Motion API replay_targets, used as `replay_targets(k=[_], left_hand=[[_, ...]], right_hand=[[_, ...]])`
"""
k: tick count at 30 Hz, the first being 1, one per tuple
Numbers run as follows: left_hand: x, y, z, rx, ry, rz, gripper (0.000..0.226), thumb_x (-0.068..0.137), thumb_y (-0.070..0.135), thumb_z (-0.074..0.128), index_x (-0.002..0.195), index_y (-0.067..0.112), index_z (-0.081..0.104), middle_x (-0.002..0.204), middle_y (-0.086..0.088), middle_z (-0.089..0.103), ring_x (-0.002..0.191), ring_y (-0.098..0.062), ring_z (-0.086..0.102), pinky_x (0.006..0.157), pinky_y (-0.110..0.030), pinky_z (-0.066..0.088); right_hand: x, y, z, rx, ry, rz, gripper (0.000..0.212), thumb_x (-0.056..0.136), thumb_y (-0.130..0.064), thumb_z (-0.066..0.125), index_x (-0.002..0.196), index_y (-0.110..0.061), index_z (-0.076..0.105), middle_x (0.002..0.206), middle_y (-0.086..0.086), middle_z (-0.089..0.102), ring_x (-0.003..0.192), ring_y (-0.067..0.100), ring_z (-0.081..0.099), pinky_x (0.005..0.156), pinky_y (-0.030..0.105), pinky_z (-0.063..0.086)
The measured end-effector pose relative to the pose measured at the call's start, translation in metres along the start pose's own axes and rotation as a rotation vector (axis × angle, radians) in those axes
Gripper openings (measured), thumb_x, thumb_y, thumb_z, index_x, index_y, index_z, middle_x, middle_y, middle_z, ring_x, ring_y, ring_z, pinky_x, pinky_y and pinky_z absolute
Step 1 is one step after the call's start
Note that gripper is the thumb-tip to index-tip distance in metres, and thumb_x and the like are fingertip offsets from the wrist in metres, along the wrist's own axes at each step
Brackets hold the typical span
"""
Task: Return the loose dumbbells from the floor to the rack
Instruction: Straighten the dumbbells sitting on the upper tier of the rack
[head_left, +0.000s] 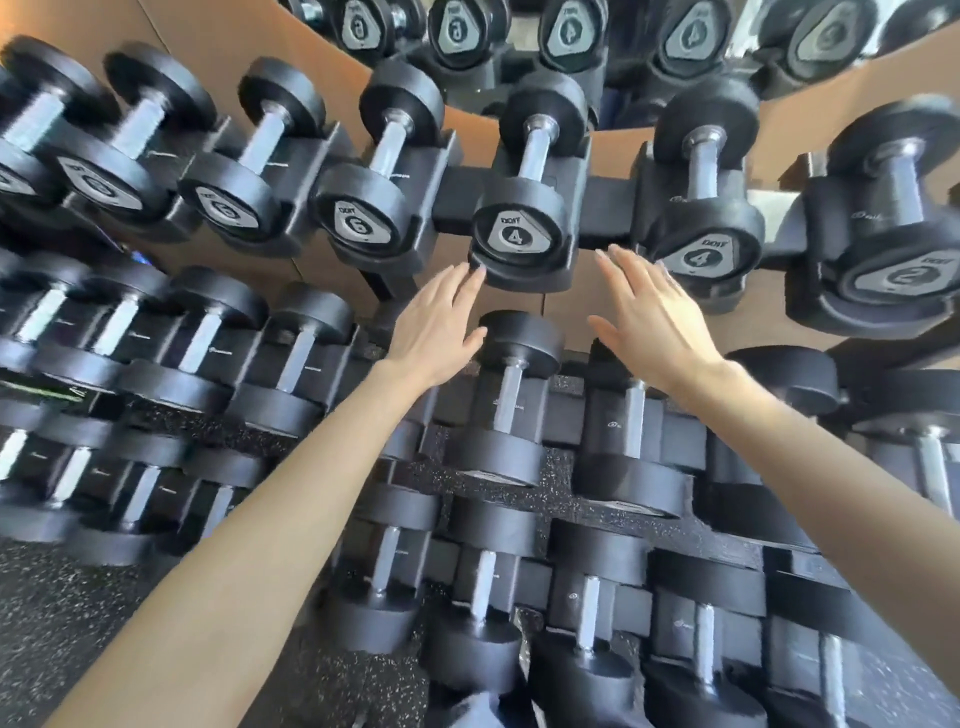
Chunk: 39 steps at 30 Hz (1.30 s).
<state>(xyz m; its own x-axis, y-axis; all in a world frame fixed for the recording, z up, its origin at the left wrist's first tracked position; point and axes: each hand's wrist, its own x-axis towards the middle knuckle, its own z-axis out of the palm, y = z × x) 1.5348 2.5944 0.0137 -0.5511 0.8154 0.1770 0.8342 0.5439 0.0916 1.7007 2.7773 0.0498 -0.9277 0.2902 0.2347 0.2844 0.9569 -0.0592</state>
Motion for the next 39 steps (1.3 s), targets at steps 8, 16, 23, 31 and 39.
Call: replay_targets(k=[8, 16, 23, 31, 39], left_hand=[[0.117, -0.054, 0.007, -0.148, -0.006, 0.088, 0.081, 0.092, 0.026, 0.061, 0.151, 0.009, 0.008, 0.157, -0.011, 0.022, 0.143, -0.025, 0.022, 0.114, -0.039, 0.030], [0.161, -0.053, 0.000, -0.346, -0.048, 0.192, 0.081, 0.085, 0.003, 0.067, 0.150, 0.019, 0.022, 0.114, -0.014, 0.052, 0.107, -0.030, 0.053, 0.088, -0.041, 0.043], [0.165, -0.028, -0.018, -0.169, -0.058, 0.192, 0.081, 0.081, -0.010, 0.062, 0.148, 0.018, 0.027, 0.110, -0.013, 0.048, 0.102, -0.027, 0.052, 0.075, -0.042, 0.048], [0.152, -0.028, -0.019, -0.261, -0.035, 0.058, 0.074, 0.084, -0.015, 0.048, 0.147, 0.018, 0.030, 0.116, -0.015, 0.052, 0.095, -0.028, 0.061, 0.081, -0.042, 0.047], [0.144, -0.030, -0.007, -0.252, -0.012, 0.031, 0.091, 0.083, -0.014, 0.049, 0.151, 0.032, 0.009, 0.118, -0.009, 0.050, 0.086, -0.020, 0.062, 0.072, -0.044, 0.052]], right_hand=[[0.122, -0.019, 0.019, 0.026, -0.094, 0.147, 0.065, 0.092, -0.020, 0.054, 0.145, -0.008, 0.019, 0.148, 0.012, 0.028, 0.133, 0.030, 0.031, 0.086, 0.047, 0.046], [0.150, -0.014, 0.047, 0.196, -0.014, 0.355, 0.053, 0.088, -0.001, 0.052, 0.136, -0.006, 0.031, 0.130, 0.018, 0.042, 0.103, 0.046, 0.051, 0.080, 0.047, 0.040], [0.142, -0.005, 0.053, 0.441, 0.050, 0.444, 0.048, 0.086, -0.002, 0.056, 0.130, -0.005, 0.038, 0.131, 0.015, 0.045, 0.113, 0.038, 0.049, 0.087, 0.044, 0.040], [0.147, -0.007, 0.050, 0.463, 0.019, 0.369, 0.050, 0.088, -0.003, 0.054, 0.134, -0.009, 0.036, 0.130, 0.014, 0.045, 0.112, 0.039, 0.048, 0.092, 0.046, 0.039], [0.148, -0.008, 0.044, 0.468, -0.052, 0.327, 0.048, 0.089, -0.001, 0.051, 0.133, -0.010, 0.033, 0.132, 0.015, 0.042, 0.106, 0.044, 0.051, 0.087, 0.052, 0.044]])
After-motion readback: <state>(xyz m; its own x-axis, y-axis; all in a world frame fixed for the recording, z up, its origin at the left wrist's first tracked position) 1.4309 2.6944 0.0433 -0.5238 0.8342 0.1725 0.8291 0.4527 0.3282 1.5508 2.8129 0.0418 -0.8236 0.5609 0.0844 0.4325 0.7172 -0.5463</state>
